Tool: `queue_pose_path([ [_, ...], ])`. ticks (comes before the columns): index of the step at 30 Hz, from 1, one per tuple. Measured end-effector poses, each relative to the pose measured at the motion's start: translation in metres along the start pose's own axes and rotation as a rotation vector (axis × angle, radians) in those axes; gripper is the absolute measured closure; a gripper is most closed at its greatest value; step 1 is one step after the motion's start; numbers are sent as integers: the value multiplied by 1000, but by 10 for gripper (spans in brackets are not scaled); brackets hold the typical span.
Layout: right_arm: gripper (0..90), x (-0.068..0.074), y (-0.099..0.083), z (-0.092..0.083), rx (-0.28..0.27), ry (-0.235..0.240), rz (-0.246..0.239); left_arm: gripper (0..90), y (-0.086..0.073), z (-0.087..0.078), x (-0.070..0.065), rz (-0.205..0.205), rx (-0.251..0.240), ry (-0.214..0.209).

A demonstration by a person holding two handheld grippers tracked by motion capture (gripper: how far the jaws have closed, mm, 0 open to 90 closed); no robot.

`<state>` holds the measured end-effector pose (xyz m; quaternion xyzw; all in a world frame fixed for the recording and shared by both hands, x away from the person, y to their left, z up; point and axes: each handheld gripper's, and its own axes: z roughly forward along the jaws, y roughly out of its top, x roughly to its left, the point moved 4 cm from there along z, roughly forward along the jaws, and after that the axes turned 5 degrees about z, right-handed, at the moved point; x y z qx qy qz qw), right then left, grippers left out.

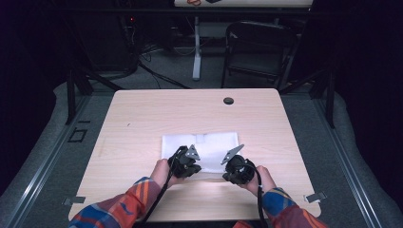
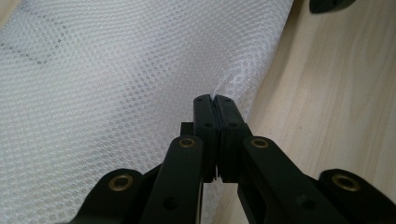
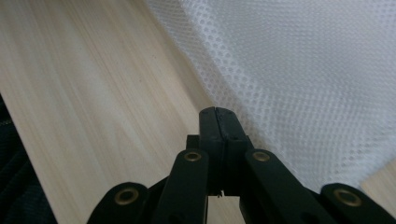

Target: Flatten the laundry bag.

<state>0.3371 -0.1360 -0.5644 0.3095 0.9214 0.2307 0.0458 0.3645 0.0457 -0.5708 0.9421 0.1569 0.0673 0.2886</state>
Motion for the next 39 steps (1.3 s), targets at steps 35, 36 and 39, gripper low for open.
queue_pose_path([
  [35,900,-10,2,31,18,-64,6,890,0,-4,1,-19,-21,11],
  [36,900,-10,2,31,12,-60,8,890,0,-4,1,-20,-22,14],
  [39,900,-10,2,30,28,-70,-4,891,1,-5,3,-13,-20,20],
])
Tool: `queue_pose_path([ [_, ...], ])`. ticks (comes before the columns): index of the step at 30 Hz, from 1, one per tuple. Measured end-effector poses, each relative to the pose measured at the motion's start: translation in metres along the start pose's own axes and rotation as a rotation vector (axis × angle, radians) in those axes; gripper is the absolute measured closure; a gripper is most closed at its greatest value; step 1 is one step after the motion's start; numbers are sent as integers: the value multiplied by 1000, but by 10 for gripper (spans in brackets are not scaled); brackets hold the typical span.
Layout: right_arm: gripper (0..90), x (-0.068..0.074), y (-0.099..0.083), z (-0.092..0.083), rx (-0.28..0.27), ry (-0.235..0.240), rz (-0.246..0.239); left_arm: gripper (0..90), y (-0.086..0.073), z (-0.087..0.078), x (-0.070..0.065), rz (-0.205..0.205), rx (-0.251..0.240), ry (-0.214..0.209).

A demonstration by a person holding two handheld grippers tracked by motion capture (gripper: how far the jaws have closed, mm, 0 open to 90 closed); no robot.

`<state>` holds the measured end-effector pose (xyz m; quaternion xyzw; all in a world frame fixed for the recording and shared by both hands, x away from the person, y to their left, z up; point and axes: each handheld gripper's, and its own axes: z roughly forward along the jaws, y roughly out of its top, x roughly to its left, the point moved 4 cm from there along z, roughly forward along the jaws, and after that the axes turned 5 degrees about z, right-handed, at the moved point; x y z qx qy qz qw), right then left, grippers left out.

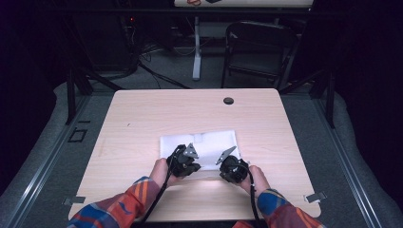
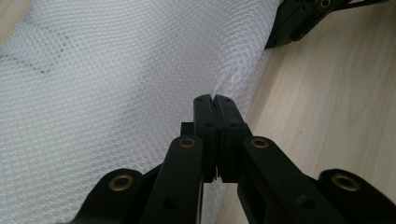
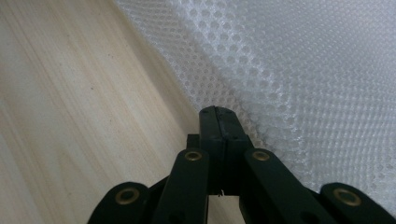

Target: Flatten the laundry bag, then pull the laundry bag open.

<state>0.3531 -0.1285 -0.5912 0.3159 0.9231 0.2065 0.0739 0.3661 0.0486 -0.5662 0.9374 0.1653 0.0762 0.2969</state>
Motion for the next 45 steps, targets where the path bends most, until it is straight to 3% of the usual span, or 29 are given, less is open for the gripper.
queue_pose_path([
  [13,900,0,-2,1,-34,7,23,893,8,-16,10,-22,-25,68],
  [21,900,1,-1,1,-28,5,21,893,12,-33,22,-64,-85,96],
  [33,900,1,-2,1,-31,1,16,893,25,-37,36,-61,-74,120],
  [40,900,0,-2,0,-32,1,13,893,36,-40,46,-36,-51,138],
  [45,900,1,-2,1,-39,9,20,893,46,-44,54,-36,-67,177],
])
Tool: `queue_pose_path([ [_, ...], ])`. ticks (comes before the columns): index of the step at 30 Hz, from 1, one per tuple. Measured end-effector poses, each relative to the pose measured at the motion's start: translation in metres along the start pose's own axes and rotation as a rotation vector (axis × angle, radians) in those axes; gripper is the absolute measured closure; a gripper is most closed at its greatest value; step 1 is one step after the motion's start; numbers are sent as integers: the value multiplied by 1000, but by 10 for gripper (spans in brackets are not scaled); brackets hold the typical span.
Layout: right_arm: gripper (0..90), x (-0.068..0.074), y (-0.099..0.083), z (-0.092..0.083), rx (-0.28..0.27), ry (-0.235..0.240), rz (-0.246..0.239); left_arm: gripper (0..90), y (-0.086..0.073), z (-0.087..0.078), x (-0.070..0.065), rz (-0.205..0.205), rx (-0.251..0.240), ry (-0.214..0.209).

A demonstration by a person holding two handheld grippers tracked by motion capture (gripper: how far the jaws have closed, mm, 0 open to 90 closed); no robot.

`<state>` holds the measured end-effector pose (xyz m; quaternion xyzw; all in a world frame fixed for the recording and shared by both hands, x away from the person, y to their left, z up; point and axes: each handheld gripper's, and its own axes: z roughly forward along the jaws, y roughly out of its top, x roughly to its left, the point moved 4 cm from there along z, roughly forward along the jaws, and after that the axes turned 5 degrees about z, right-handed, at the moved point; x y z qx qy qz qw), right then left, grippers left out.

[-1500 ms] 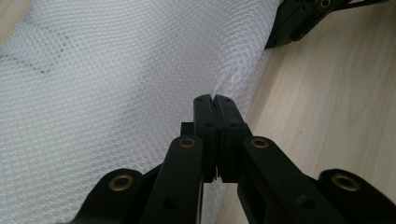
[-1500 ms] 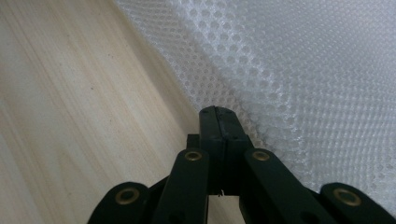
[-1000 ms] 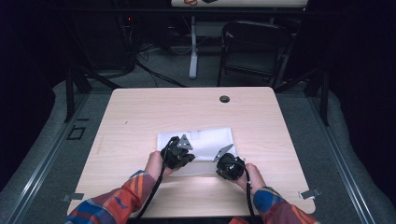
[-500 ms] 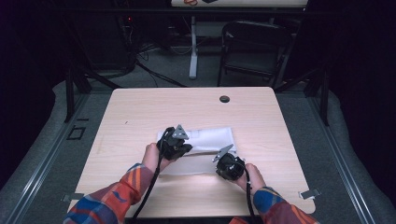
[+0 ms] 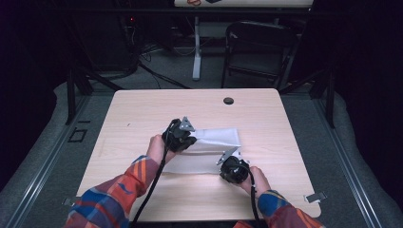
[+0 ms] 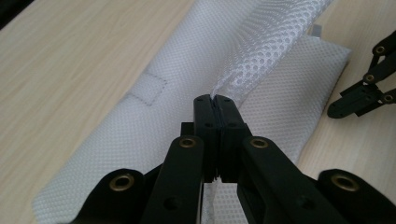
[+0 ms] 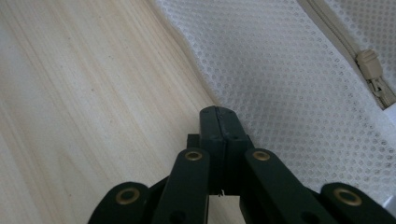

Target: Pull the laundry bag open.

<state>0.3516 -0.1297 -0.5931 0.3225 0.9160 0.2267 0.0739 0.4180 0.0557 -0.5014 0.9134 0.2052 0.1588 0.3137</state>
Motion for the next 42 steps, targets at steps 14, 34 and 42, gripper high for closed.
queue_pose_path([
  [14,900,0,0,0,6,11,9,893,24,-7,24,26,7,65],
  [34,900,0,1,-2,36,17,11,893,40,-12,43,24,-13,121],
  [42,900,0,1,-2,34,26,13,893,46,-8,50,14,-20,130],
])
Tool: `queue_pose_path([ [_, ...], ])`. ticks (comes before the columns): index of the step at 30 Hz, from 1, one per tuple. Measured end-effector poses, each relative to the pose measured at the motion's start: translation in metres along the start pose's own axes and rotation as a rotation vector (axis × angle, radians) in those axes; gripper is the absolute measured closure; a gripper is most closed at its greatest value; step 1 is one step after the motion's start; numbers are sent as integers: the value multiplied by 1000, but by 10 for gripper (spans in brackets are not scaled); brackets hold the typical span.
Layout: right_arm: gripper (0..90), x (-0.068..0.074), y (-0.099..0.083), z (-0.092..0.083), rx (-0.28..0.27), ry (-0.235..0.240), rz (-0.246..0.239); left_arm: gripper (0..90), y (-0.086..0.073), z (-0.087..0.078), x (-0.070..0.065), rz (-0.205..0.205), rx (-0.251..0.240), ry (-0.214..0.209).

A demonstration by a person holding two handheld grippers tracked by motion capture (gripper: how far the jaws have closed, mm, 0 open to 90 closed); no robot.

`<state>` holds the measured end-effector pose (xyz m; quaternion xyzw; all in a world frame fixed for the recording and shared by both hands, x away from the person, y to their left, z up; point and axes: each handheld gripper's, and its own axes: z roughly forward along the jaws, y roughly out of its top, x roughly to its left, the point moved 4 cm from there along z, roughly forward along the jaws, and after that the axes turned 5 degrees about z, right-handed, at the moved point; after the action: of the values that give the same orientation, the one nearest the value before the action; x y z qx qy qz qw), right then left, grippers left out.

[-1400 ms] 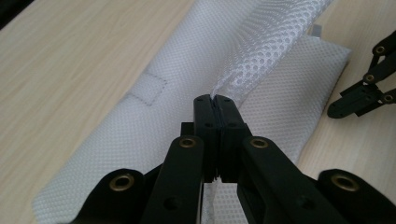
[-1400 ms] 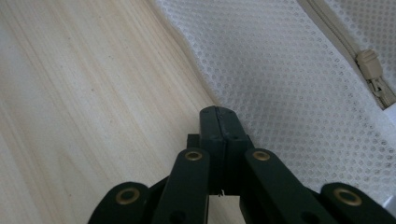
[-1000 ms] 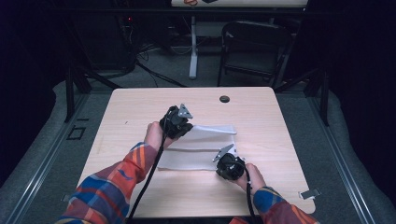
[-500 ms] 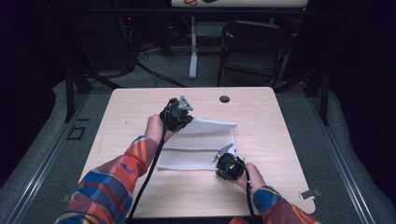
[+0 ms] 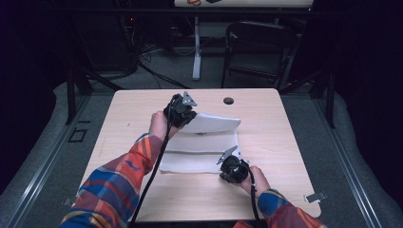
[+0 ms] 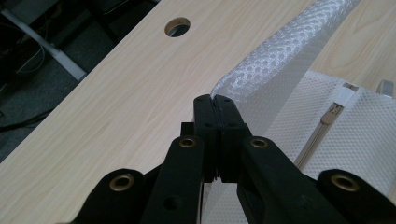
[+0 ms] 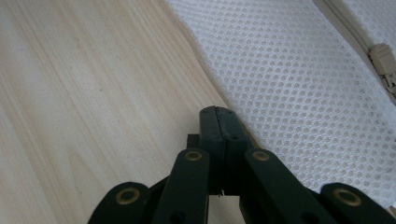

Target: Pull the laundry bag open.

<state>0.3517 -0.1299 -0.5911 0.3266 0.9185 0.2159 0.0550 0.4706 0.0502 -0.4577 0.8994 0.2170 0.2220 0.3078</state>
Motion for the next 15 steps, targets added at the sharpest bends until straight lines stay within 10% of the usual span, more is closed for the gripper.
queue_pose_path([
  [15,900,-2,4,-2,-23,9,8,892,4,0,2,1,-13,6],
])
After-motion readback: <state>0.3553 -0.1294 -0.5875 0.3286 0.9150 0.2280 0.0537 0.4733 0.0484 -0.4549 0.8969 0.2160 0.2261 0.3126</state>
